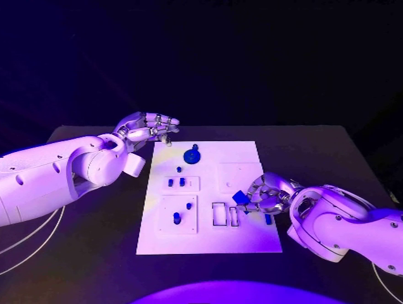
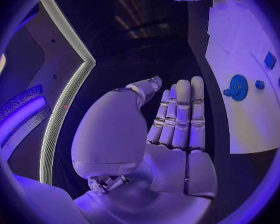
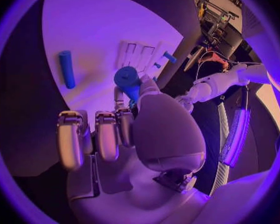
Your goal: Assemble the parts on the task board
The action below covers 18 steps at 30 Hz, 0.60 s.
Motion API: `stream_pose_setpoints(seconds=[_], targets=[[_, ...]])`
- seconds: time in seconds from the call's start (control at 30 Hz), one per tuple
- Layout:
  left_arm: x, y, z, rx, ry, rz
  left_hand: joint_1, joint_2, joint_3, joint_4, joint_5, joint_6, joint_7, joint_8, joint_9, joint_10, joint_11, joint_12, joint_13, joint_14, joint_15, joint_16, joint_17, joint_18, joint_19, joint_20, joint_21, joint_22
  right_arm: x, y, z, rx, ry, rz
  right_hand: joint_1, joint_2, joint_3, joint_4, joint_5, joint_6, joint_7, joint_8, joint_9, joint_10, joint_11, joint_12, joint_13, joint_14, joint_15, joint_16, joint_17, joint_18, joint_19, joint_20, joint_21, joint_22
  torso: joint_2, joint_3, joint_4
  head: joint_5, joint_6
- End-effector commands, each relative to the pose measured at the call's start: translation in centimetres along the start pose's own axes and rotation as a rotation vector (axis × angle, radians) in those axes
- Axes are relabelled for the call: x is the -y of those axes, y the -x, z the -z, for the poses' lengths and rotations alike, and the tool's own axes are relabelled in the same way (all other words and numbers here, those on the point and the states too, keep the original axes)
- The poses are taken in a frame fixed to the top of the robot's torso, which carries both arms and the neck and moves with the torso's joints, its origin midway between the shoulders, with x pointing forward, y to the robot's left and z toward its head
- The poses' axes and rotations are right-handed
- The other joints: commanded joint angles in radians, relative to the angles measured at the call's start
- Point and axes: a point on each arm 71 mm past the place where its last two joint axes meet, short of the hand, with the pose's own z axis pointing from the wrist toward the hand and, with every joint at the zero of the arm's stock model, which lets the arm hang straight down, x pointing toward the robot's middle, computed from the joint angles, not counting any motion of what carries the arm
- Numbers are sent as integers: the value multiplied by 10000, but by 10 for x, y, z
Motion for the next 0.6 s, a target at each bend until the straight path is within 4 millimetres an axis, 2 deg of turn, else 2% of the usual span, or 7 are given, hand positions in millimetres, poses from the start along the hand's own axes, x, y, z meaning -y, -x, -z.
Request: stream_pose_setpoints(seconds=[0.03, 0.2, 0.37, 0.47, 0.53, 0.6], targets=[[1, -3, -1, -166, -70, 107, -50, 18, 37, 37, 35, -69, -19, 38, -14, -59, -27, 64, 13, -35, 5, -26, -13, 152, 67, -5, -32, -9, -3, -8, -1, -862, -103, -212, -36, 147, 61, 6, 36, 233, -152, 27, 60, 108, -51, 38, 1261, 831, -81, 30, 1521, -192, 882, -59, -11, 2489, 16, -6, -5, 31, -35], [1, -4, -1, -203, -74, 117, -50, 18, 37, 37, 35, -69, -19, 38, -14, -59, -27, 64, 13, -35, 5, -26, -13, 152, 67, -5, -32, -9, -9, -18, -5, -1417, -73, -196, -238, 131, 37, 5, 13, 290, -159, 38, 62, 103, -55, 23, 1258, 828, -82, 25, 1509, -186, 873, -61, -40, 2481, 4, -16, -9, 38, -54], [1, -5, -2, -221, -75, 122, -50, 18, 37, 37, 35, -69, -19, 38, -14, -59, -27, 64, 13, -35, 5, -26, -13, 152, 67, -5, -32, -9, -15, -27, -10, -1660, -2, -211, -545, 191, 20, 11, -28, 320, -161, 40, 64, 107, -56, 15, 1265, 827, -84, 21, 1504, -182, 867, -63, -59, 2476, 15, 0, 2, 60, -70], [1, -6, -2, -253, -74, 131, -50, 18, 37, 37, 35, -69, -19, 38, -14, -59, -27, 64, 13, -35, 5, -26, -13, 152, 67, -5, -32, -9, -19, -30, -12, -1720, 54, -200, -655, 199, 6, 9, -66, 328, -162, 43, 67, 116, -55, 24, 1278, 828, -85, 23, 1511, -183, 868, -64, -54, 2477, 6, -8, 6, 72, -80], [1, -6, -2, -267, -73, 135, -50, 18, 37, 37, 35, -69, -19, 38, -14, -59, -27, 64, 13, -35, 5, -26, -13, 152, 67, -5, -32, -9, -21, -31, -14, -1703, 82, -202, -777, 200, -16, 5, -153, 336, -161, 49, 73, 111, -56, 10, 1271, 827, -84, 19, 1503, -184, 868, -64, -53, 2478, 8, -16, 4, 80, -81], [1, -6, -2, -274, -64, 146, -50, 18, 37, 37, 35, -69, -19, 38, -14, -59, -27, 64, 13, -35, 5, -26, -13, 152, 67, -5, -32, -9, -23, -32, -15, -1652, 113, -183, -973, 242, -47, 4, -426, 347, -166, 65, 90, 116, -58, 6, 1278, 828, -85, 19, 1506, -181, 864, -64, -65, 2474, 12, -15, -5, 86, -78]])
